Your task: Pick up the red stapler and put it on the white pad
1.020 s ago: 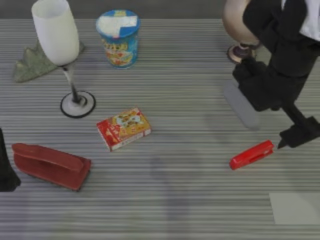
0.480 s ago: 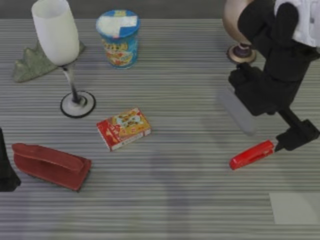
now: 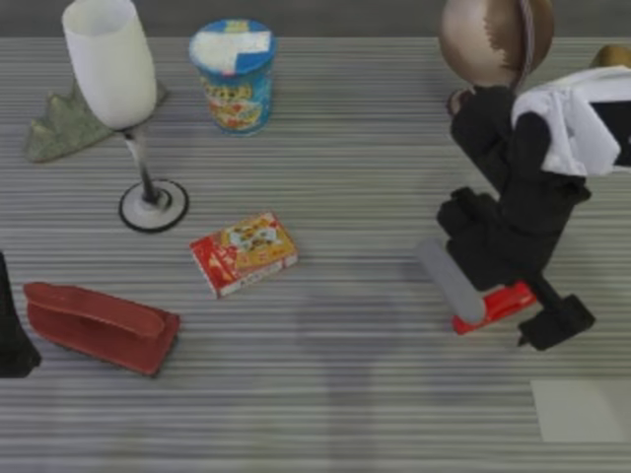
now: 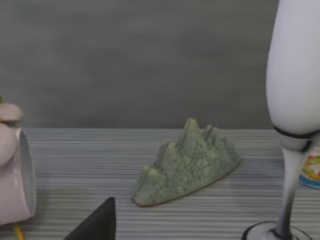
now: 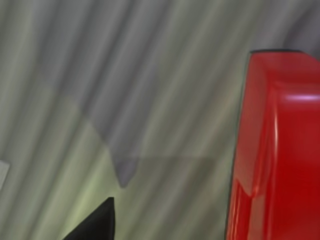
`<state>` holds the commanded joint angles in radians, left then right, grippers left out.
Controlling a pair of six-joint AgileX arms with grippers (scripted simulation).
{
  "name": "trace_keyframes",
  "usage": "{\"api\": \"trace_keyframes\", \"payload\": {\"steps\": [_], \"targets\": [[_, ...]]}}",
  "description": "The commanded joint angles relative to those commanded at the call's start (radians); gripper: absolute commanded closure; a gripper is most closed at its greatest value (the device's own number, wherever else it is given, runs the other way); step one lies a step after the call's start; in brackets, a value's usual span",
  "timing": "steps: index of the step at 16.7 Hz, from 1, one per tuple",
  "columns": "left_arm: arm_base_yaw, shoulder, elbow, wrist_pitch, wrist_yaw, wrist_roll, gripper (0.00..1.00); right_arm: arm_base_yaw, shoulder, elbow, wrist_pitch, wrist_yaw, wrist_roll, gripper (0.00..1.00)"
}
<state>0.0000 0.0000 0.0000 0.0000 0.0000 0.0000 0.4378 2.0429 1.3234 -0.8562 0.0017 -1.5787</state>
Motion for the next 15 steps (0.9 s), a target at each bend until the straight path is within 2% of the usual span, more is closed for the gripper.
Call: {"api": "trace_keyframes", "payload": {"steps": [4,15], "targets": [[0.000,0.000,0.000,0.000,0.000,0.000,0.00,0.000,0.004,-0.007,0.009,0.000,0.000,0.00],[0.000,0.000,0.000,0.000,0.000,0.000,0.00,0.000,0.004,-0.007,0.009,0.000,0.000,0.83]]}}
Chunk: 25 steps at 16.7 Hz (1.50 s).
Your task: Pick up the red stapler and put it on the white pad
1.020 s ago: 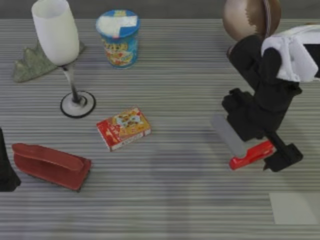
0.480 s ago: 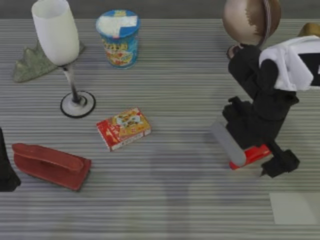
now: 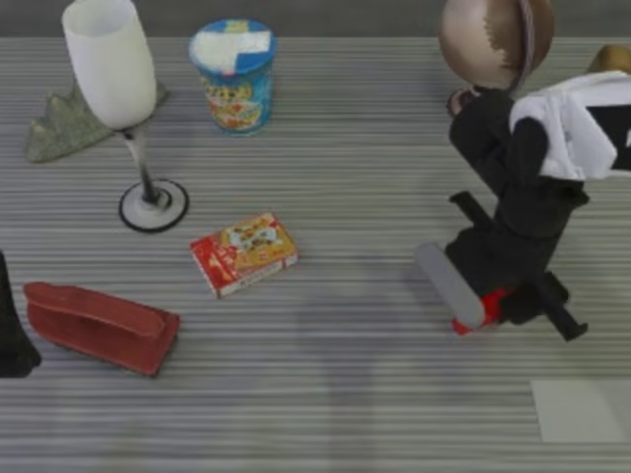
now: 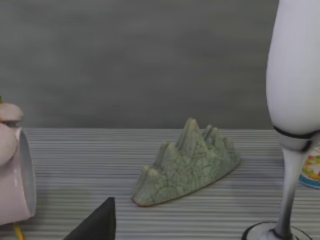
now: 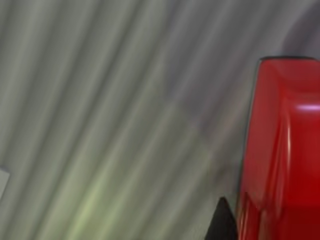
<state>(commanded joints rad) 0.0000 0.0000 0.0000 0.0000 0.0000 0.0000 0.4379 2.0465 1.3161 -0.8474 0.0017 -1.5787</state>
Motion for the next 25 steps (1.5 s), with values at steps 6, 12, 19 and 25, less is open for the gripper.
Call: {"api": "trace_keyframes", "payload": {"steps": [6,12,19,25], "targets": [[0.000,0.000,0.000,0.000,0.000,0.000,0.00,0.000,0.000,0.000,0.000,0.000,0.000,1.00],[0.000,0.000,0.000,0.000,0.000,0.000,0.00,-0.002,-0.002,0.003,-0.003,0.000,0.000,1.00],[0.000,0.000,0.000,0.000,0.000,0.000,0.00,0.003,-0.070,0.170,-0.248,0.000,-0.005,1.00],[0.000,0.000,0.000,0.000,0.000,0.000,0.00,0.005,-0.114,0.254,-0.366,-0.001,-0.003,1.00]]}}
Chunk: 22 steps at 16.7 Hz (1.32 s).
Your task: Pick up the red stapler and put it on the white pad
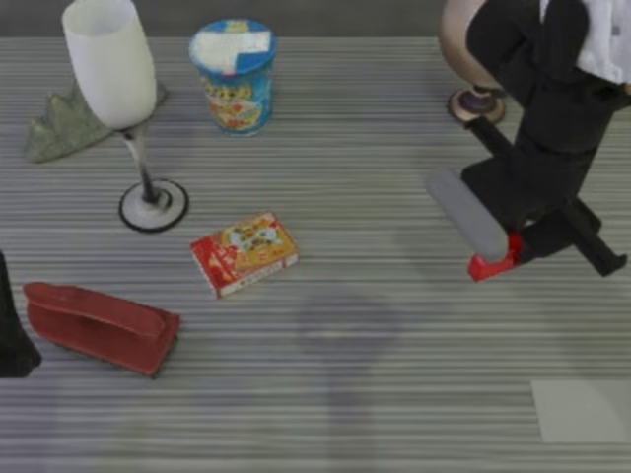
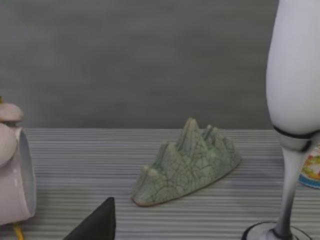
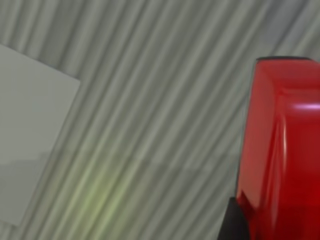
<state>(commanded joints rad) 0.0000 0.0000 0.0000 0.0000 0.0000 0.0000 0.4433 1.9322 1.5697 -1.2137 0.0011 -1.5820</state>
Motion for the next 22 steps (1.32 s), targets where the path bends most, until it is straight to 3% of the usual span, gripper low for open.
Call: {"api": "trace_keyframes", "payload": {"steps": [6,15,22], "targets": [[0.000,0.000,0.000,0.000,0.000,0.000,0.00,-0.018,-0.070,-0.075,0.015,0.001,0.058,1.00],[0.000,0.000,0.000,0.000,0.000,0.000,0.00,-0.090,-0.456,-0.510,0.057,-0.001,0.344,1.00],[0.000,0.000,0.000,0.000,0.000,0.000,0.00,-0.087,-0.459,-0.532,0.071,-0.001,0.354,1.00]]}}
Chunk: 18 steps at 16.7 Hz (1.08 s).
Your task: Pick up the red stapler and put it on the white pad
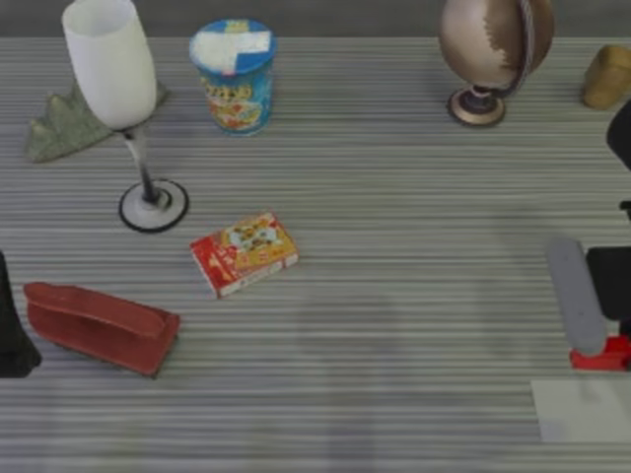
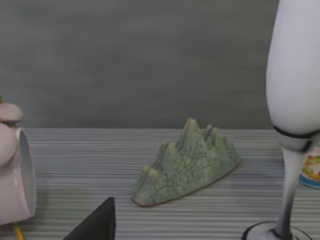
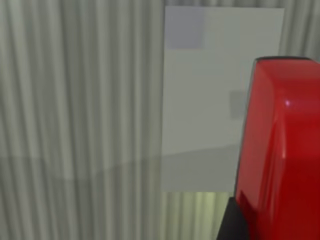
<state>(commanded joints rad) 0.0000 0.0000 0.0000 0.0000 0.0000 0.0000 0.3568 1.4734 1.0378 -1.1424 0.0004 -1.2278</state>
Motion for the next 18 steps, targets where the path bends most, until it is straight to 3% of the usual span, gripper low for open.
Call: {"api": "trace_keyframes", "payload": {"steps": [8,14,18], "targets": [[0.000,0.000,0.000,0.000,0.000,0.000,0.00,-0.008,0.122,-0.228,0.368,0.000,0.003,1.00],[0.000,0.000,0.000,0.000,0.000,0.000,0.00,-0.008,0.145,-0.272,0.424,0.000,0.002,1.00],[0.000,0.000,0.000,0.000,0.000,0.000,0.00,-0.008,0.145,-0.272,0.424,0.000,0.002,0.70]]}}
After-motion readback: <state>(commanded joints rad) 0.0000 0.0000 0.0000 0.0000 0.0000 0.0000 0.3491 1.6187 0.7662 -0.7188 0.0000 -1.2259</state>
